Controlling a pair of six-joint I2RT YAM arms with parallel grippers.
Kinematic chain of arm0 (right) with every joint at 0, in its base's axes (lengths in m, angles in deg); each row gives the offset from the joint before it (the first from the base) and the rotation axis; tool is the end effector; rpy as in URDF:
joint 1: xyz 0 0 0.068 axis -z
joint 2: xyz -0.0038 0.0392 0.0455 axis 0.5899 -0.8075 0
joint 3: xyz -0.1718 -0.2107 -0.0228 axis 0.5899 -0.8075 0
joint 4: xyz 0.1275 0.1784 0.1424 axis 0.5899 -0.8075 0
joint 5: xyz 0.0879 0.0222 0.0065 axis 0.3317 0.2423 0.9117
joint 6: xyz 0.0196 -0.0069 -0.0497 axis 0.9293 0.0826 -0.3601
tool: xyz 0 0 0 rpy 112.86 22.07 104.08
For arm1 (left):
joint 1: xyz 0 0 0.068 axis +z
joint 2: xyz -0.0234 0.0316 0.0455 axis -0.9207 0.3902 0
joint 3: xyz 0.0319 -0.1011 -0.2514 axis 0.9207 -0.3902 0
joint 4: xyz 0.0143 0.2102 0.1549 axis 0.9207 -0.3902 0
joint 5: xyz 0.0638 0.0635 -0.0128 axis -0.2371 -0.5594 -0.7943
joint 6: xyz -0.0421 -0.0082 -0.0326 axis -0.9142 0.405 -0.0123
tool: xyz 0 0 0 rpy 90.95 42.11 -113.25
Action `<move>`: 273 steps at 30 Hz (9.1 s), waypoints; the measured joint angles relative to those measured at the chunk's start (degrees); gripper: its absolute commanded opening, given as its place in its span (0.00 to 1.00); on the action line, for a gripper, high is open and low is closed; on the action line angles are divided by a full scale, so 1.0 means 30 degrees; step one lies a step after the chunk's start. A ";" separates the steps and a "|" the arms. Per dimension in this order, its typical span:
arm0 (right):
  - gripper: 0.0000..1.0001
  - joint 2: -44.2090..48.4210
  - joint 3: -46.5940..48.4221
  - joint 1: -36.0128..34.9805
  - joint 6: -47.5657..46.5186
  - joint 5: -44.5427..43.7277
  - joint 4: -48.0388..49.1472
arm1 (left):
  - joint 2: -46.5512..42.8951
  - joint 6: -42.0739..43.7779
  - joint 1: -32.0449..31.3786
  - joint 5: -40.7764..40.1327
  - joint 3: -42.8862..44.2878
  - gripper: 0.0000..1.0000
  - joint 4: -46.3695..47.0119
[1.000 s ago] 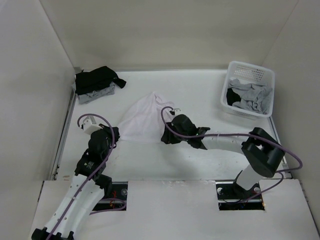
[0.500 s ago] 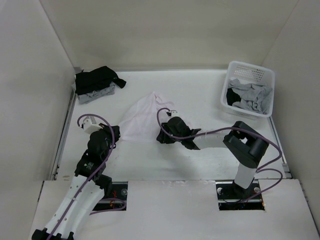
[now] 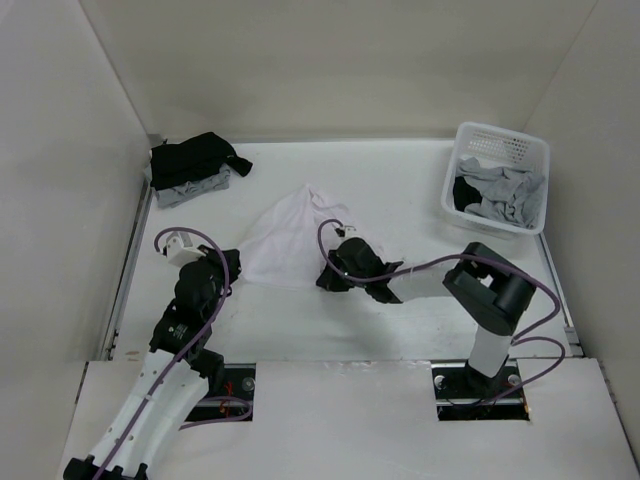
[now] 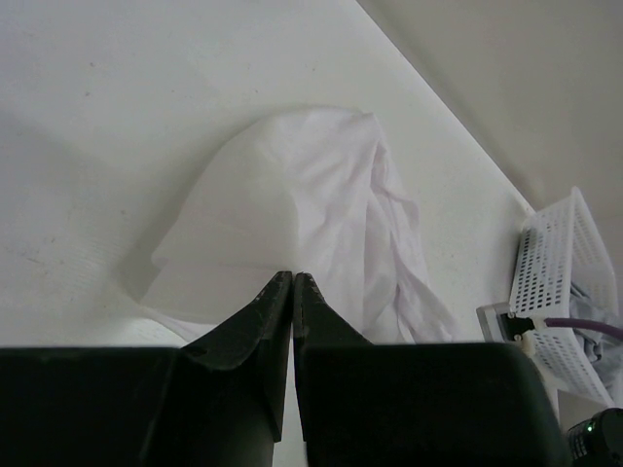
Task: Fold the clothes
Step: Flatten the tank top out, then fold the tank top
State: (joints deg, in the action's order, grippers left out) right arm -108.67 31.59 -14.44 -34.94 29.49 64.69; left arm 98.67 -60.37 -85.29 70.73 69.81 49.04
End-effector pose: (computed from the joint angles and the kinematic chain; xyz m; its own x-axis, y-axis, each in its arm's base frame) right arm 0.2256 0.2752 0.1335 -0.8113 0.0979 -0.5764 -0.3034 0.7722 0.5582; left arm 0.1323 -0.0321 0.2387 -0.1935 -0.7017 -0.6857 -0.2050 0.7124 -0.6711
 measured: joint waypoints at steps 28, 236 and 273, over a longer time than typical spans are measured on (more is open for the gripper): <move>0.03 1.8884 1.3857 -0.4291 -0.7067 -0.9865 -1.2160 | 0.0488 0.3126 -0.0488 -0.1406 1.3770 0.00 0.5799; 0.02 0.5865 0.2616 1.0622 -0.1530 0.2076 -0.6331 | 1.5263 0.0488 0.2215 0.2987 0.4940 0.00 0.9020; 0.60 1.8564 -1.0513 0.5836 0.3512 -0.1457 -0.8546 | -0.1253 -0.2106 0.2419 0.3009 -0.4517 0.26 -0.1501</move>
State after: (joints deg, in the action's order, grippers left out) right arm -52.98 0.05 3.07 -24.41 25.12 39.06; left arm 94.91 -66.69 -78.04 79.76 56.25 44.54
